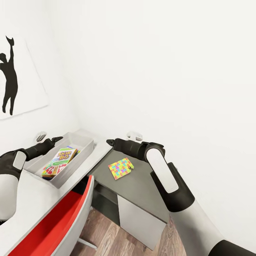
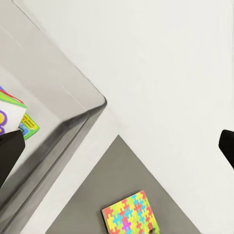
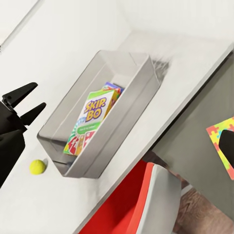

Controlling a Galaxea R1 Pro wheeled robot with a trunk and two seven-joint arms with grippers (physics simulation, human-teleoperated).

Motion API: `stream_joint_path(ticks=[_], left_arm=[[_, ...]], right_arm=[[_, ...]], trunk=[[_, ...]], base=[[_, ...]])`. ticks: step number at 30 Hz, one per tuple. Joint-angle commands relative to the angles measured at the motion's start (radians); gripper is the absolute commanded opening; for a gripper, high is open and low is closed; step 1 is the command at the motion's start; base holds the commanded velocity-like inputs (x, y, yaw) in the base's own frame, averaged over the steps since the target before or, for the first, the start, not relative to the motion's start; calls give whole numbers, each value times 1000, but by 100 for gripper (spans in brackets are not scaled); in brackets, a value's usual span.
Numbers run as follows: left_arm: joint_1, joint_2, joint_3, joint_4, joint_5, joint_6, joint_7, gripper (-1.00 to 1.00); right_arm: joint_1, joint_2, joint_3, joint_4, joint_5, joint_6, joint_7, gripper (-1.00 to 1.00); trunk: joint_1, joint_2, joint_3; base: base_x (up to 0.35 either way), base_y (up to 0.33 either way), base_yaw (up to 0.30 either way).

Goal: Put all the toys in the child's room - the three board games (two on the bed and one on the table), the two jigsaw puzzles on the table, and the tennis ball on the table - inside the toy box on the table in the child's room.

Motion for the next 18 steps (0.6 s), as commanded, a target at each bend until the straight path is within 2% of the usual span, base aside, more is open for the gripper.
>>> stream_joint_path(ticks=[1, 18], left_arm=[[-1, 0, 4, 0, 2, 6, -2, 100], [-1, 0, 4, 0, 2, 7, -2, 100]], right_arm=[[-1, 0, 0, -1, -9, 1, -11, 100], [-1, 0, 0, 0, -9, -1, -11, 100]], trunk=[[1, -2, -1], [1, -2, 27]], base=[[0, 5, 0], [0, 27, 0]])
